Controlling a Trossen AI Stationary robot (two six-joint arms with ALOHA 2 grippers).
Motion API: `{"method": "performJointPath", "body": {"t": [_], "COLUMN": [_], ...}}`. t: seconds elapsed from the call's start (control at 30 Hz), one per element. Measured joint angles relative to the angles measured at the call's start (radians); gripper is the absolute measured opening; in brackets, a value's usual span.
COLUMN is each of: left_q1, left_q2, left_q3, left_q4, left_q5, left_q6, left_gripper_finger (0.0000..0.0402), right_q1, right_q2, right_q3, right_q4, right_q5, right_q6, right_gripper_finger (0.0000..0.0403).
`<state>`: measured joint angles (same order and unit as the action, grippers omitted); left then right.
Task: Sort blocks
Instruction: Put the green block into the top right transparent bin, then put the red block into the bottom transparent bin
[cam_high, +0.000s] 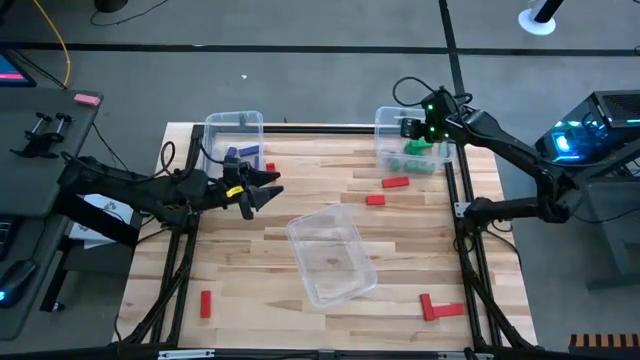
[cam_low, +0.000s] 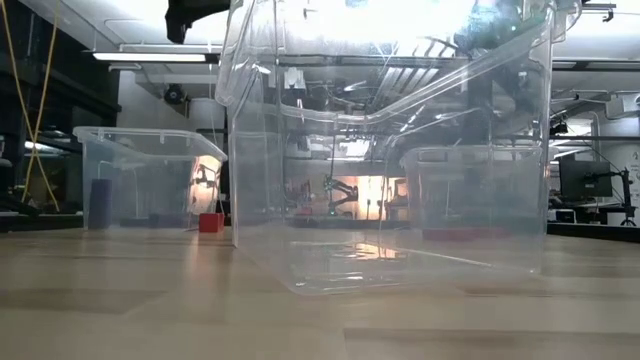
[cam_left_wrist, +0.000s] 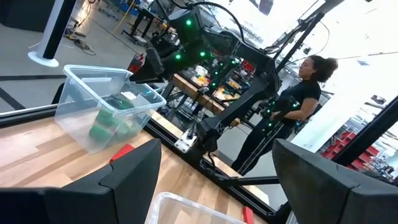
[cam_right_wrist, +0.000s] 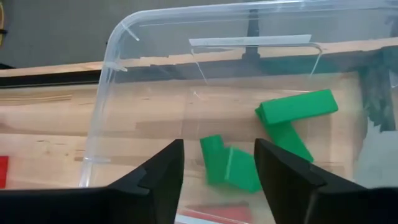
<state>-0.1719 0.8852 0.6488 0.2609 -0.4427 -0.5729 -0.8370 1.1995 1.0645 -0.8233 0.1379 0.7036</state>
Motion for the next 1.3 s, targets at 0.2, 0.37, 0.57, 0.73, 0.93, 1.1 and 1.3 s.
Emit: {"method": "performJointPath", "body": {"t": [0.2, 0.37, 0.57, 0.73, 0.93, 1.1, 1.3], "left_q1": [0.0, 0.0, 0.001, 0.001, 0.001, 0.001, 0.0], "left_q2": [0.0, 0.0, 0.0, 0.0, 0.0, 0.0, 0.0], "left_q3": [0.0, 0.0, 0.0, 0.0, 0.0, 0.0, 0.0], "left_q4": [-0.001, -0.003, -0.005, -0.006, -0.01, -0.009, -0.009], "left_q5": [0.0, 0.0, -0.016, -0.016, -0.023, -0.022, -0.008], "left_q6": [0.009, 0.032, 0.052, 0.053, 0.052, 0.03, 0.015], "left_gripper_finger": [0.0294, 0.0294, 0.0294, 0.0294, 0.0294, 0.0294, 0.0294], "right_q1": [0.008, 0.108, 0.389, 0.606, 0.655, 0.59, 0.568], "right_q2": [-0.002, -0.029, -0.049, 0.024, 0.214, 0.383, 0.531], "right_q3": [0.0, 0.0, 0.0, 0.0, 0.0, 0.0, 0.0], "right_q4": [0.018, 0.165, 0.321, 0.079, -0.019, -0.004, -0.004], "right_q5": [-0.014, -0.183, -0.263, -0.126, -0.085, -0.086, -0.144], "right_q6": [-0.03, -0.14, -0.227, -0.409, -0.551, -0.684, -0.811], "right_gripper_finger": [0.0207, 0.0209, 0.021, 0.0211, 0.0211, 0.0211, 0.0211]}}
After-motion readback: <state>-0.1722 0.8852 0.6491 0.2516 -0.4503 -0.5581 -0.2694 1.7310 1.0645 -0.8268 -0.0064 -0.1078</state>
